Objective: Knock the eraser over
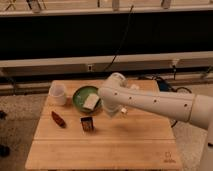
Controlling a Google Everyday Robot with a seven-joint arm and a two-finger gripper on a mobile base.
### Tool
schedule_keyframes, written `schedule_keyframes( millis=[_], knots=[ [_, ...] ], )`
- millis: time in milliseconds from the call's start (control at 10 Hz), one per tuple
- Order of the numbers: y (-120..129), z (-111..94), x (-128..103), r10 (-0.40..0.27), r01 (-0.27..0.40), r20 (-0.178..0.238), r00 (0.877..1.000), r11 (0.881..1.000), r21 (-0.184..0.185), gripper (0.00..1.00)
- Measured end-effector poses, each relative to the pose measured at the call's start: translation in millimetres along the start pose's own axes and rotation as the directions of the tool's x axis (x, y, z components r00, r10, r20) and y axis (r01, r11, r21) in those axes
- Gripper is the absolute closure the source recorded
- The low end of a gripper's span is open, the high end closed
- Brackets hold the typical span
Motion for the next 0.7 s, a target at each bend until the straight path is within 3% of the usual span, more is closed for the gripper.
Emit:
schedule_keyframes(
  millis=[700],
  knots=[
    [-22.0, 1.1, -44.2, -0.094, 0.094, -0.008, 0.996, 0.996, 0.01, 0.97]
  ],
)
